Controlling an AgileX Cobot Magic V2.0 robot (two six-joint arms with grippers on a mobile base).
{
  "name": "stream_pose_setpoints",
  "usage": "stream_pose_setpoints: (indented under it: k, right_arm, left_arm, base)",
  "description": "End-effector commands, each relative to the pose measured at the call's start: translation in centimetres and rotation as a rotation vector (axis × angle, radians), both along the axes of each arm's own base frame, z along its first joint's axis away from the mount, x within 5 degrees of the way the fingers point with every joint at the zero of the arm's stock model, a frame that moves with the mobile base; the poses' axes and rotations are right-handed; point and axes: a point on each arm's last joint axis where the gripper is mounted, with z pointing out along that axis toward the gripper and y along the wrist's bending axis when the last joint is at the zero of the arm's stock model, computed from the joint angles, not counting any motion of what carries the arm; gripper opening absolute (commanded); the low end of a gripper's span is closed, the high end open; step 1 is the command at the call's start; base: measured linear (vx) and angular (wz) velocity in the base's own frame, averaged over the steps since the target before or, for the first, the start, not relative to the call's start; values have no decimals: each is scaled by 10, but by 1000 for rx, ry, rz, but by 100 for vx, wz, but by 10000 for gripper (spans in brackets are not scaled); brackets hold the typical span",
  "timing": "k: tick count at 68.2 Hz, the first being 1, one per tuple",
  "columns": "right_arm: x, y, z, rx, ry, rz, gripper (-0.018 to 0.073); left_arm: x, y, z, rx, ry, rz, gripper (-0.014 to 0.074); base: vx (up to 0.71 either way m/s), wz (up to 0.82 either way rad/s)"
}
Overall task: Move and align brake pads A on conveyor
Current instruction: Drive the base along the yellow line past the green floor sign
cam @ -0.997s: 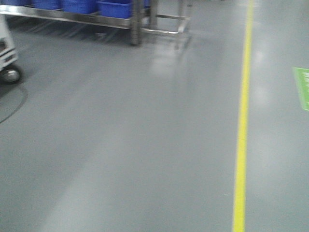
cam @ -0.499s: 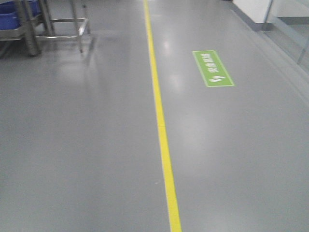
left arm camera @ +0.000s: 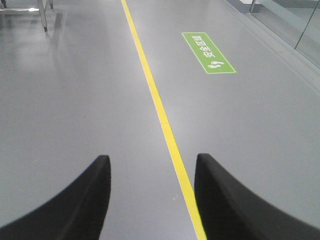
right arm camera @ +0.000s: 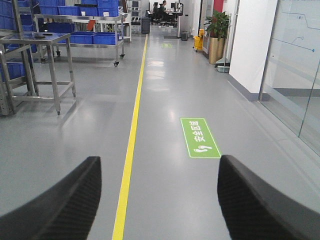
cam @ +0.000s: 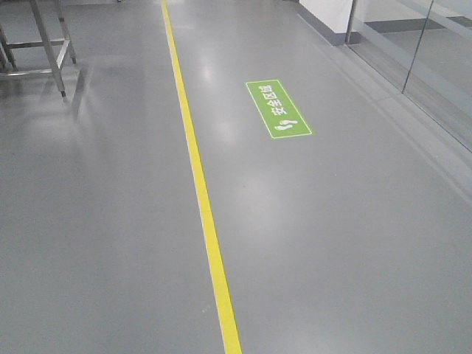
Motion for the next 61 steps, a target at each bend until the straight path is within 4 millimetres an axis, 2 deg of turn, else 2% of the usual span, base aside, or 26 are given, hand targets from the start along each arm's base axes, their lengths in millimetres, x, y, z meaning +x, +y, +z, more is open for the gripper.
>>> stream_pose_setpoints:
  k: [1,36,61]
  right_arm:
    - [1,0,14,9,-91,-3,484]
    - [1,0,14,9,-91,-3,484]
    - [1,0,14,9,-91,-3,484]
  left_arm:
    - [2,-1,14,-11,-85,-6,377]
    - [2,-1,14,-11,-85,-6,377]
    - [2,-1,14,-11,-85,-6,377]
  base:
    - [41,2]
    - [52,18]
    - [58,2]
